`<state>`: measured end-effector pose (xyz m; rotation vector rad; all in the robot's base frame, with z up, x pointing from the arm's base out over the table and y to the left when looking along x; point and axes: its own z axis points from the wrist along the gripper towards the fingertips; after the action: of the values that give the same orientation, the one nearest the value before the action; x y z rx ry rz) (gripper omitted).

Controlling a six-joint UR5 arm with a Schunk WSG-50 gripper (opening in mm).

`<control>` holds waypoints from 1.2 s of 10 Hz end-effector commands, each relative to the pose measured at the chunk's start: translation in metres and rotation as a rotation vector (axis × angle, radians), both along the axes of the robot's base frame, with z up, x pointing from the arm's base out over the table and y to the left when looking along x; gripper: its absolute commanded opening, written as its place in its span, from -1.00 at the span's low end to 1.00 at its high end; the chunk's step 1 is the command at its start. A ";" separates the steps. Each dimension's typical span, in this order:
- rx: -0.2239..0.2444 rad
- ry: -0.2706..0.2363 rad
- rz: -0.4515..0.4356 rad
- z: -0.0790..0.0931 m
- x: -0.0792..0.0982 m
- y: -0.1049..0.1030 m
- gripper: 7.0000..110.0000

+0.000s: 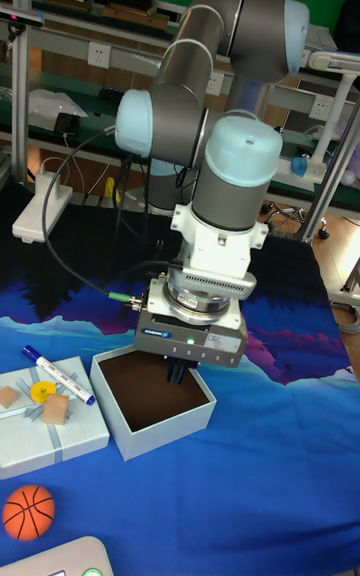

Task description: Take everything out of the gift box

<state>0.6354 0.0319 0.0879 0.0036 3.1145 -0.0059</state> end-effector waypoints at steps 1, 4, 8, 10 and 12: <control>0.100 0.043 0.063 0.009 -0.011 0.023 -1.00; 0.094 -0.021 0.069 0.031 0.012 0.005 -1.00; 0.072 0.047 0.093 0.065 -0.022 -0.010 -1.00; 0.062 0.064 0.095 0.060 -0.017 -0.018 -1.00; 0.052 0.055 0.093 0.060 -0.013 -0.021 -1.00</control>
<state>0.6219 0.0143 0.1443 -0.1464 3.1586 0.0717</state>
